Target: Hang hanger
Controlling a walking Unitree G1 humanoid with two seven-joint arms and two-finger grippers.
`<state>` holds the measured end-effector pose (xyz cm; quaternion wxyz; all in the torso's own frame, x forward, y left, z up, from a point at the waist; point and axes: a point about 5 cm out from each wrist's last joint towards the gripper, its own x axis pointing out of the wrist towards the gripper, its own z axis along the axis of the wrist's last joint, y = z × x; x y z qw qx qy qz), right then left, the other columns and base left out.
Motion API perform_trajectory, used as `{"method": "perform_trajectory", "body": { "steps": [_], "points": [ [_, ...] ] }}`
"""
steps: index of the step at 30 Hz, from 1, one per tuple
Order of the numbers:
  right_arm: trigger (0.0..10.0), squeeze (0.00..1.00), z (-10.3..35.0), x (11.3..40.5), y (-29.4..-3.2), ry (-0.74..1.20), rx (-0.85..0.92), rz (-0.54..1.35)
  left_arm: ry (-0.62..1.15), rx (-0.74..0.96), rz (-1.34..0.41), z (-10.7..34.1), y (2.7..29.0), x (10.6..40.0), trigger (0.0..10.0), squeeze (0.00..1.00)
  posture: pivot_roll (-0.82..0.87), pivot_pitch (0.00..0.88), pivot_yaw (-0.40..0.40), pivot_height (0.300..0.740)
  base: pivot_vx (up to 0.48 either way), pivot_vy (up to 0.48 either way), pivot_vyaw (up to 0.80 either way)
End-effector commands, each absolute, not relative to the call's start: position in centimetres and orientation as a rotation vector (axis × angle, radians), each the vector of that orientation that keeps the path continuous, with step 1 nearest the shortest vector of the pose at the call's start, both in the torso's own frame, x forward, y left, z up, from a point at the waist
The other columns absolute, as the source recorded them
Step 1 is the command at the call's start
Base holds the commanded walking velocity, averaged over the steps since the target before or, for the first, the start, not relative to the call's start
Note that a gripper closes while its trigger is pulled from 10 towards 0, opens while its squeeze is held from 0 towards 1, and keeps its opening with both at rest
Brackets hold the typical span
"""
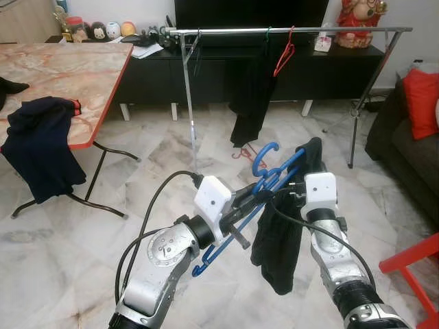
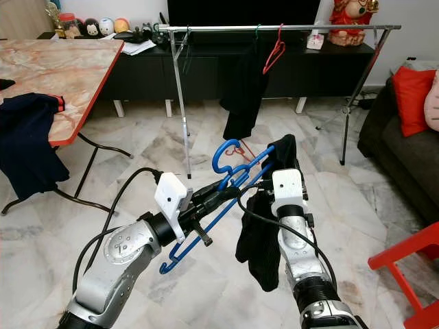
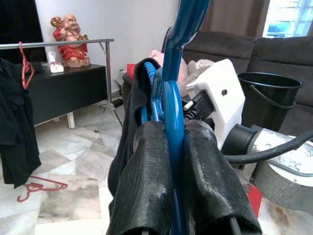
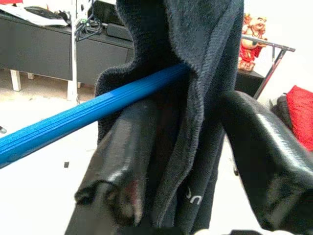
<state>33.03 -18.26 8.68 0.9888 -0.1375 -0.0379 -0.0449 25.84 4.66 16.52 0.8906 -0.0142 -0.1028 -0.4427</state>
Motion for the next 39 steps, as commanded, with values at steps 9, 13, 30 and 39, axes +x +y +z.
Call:
{"method": "perform_trajectory", "body": {
  "steps": [9,13,30,39],
  "points": [
    [0.0,0.00,9.1,33.3,-18.2,-0.100,-0.259,-0.092,-0.307,-0.032,-0.930,18.2,4.3,25.7,10.0,0.00,-0.10,0.000,-0.046,0.740,0.000,0.000,0.00],
    [0.0,0.00,9.2,33.3,-18.3,-0.101,-0.261,-0.093,-0.308,-0.033,-0.931,18.2,4.3,25.7,10.0,0.00,-0.10,0.000,-0.047,0.740,0.000,0.000,0.00],
    [0.0,0.00,9.6,33.7,-18.2,-0.104,-0.268,-0.085,-0.303,-0.026,-0.934,18.0,4.3,25.7,10.0,0.00,-0.09,0.000,-0.049,0.740,0.000,0.000,0.00],
    [0.0,0.00,10.7,34.4,-17.4,-0.126,-0.279,-0.022,-0.277,-0.002,-0.938,17.4,4.5,25.7,10.0,0.00,-0.09,0.000,-0.049,0.740,0.000,0.000,0.00]
  ]
}}
